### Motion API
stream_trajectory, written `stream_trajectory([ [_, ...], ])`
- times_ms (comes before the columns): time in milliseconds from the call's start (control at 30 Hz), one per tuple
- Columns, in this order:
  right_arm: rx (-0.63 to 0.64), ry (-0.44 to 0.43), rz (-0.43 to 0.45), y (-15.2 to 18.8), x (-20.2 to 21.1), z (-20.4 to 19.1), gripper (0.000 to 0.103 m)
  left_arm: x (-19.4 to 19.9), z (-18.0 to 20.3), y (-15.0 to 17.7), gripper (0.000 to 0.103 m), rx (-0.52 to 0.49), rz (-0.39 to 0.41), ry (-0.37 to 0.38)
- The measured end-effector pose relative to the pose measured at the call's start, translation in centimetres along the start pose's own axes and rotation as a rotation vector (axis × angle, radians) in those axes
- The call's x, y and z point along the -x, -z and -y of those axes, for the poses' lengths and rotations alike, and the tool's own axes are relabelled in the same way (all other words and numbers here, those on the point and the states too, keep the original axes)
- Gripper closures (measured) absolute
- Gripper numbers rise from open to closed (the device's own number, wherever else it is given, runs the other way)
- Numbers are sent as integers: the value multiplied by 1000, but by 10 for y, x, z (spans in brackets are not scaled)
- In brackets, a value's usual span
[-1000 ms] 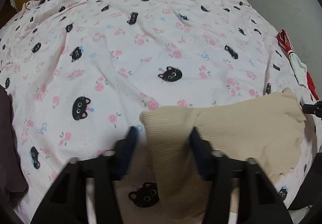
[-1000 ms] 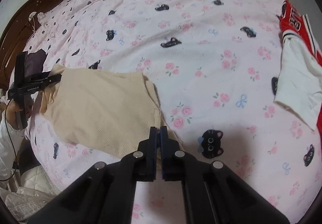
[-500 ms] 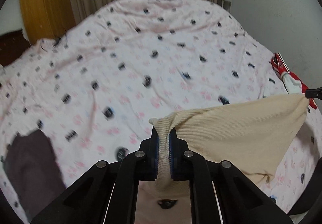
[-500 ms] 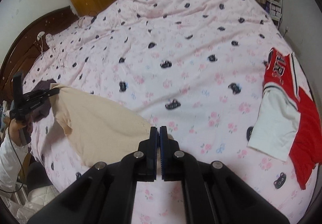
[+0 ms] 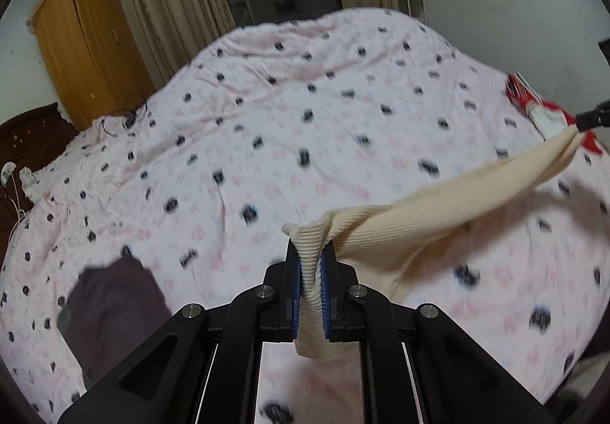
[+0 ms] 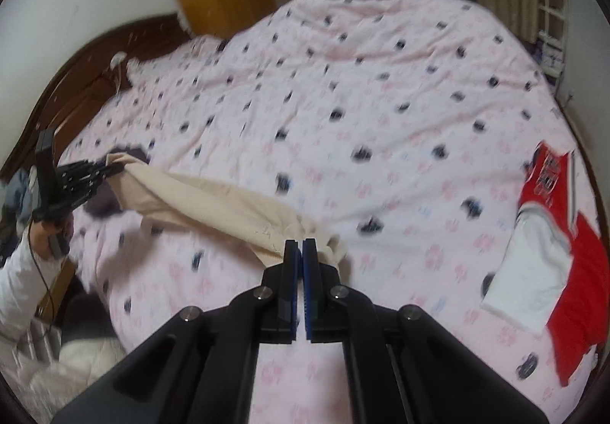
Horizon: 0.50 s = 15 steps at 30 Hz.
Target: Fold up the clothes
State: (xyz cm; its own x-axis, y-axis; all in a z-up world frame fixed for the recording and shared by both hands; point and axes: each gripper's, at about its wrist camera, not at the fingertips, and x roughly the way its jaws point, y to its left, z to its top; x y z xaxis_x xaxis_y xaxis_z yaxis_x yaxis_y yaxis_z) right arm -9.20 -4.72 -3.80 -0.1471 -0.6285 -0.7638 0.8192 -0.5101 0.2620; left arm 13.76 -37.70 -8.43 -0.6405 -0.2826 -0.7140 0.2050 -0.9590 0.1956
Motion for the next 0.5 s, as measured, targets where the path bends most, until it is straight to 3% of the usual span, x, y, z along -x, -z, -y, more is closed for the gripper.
stream_trajectory([
  [200,20,-88,-183,72,-25,-8,100,4,22,57,95,-46,-88,23],
  [433,42,-78,-297,121,-35,-21,100,7,46,107,93,-30,-167,43],
  [500,37,-47,-318,127,-39,-19,100,9,48,115,84,-14,-171,31],
])
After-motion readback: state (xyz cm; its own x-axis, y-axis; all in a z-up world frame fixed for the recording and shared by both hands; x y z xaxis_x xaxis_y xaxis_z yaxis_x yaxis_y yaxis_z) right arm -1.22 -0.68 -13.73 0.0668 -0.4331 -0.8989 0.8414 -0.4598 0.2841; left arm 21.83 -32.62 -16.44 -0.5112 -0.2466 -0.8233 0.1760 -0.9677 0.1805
